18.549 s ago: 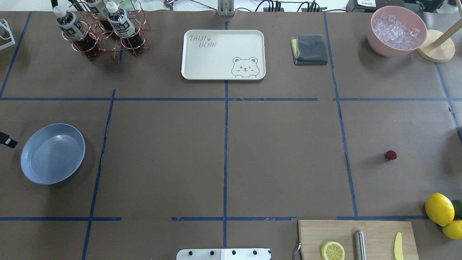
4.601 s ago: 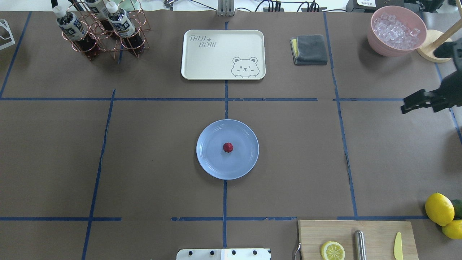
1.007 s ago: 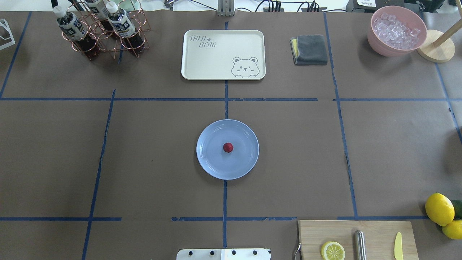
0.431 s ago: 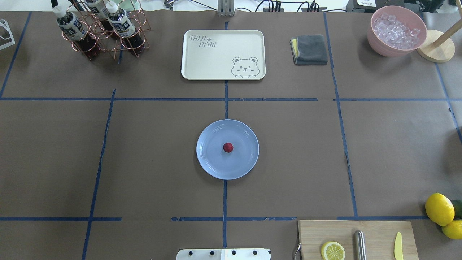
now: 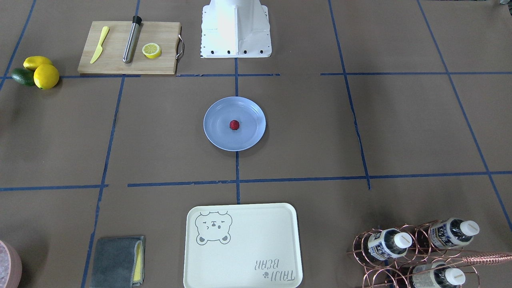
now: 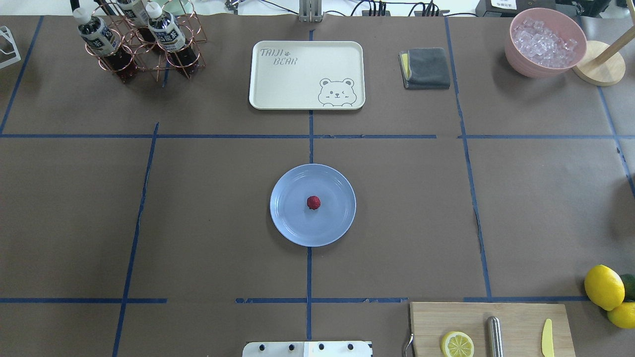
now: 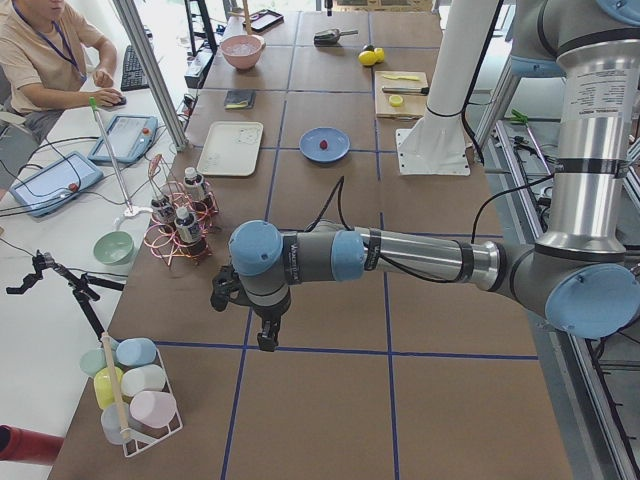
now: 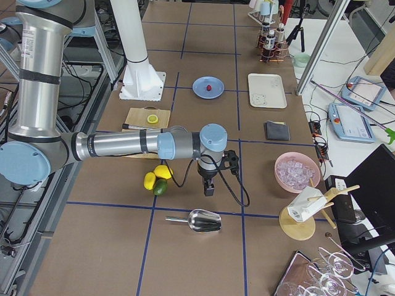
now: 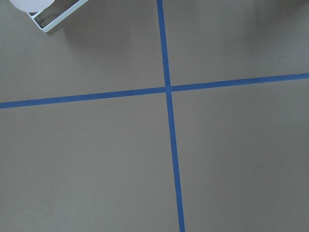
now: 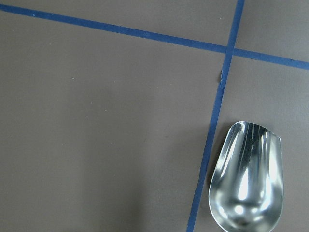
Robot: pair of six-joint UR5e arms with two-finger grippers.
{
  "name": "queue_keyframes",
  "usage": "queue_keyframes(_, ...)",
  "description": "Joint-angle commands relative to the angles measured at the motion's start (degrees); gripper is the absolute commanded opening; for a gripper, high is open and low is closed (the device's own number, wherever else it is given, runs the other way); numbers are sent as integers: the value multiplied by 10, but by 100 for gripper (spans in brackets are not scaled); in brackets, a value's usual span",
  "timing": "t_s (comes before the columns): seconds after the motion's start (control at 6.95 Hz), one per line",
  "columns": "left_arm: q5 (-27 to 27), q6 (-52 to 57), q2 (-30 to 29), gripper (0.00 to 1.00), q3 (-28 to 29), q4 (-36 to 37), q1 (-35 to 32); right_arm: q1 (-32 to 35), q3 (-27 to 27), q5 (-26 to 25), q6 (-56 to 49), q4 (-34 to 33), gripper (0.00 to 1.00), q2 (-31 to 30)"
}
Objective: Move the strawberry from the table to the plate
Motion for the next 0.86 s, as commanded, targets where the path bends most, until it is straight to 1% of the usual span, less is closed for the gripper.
queue_keyframes(0.0,-1,1,0,100,2,0,0,0,0,3,1,0,100,1)
queue_keyframes(0.29,-1,2,4,100,0,-1,2,0,1,11,1,0,100,2)
queue_keyframes(0.58,-2,4,26,100,-16,-7,3,0,0,12,1,-2,100,9)
queue_keyframes(0.72,-2,2,26,100,-12,-11,3,0,0,12,1,-2,100,9)
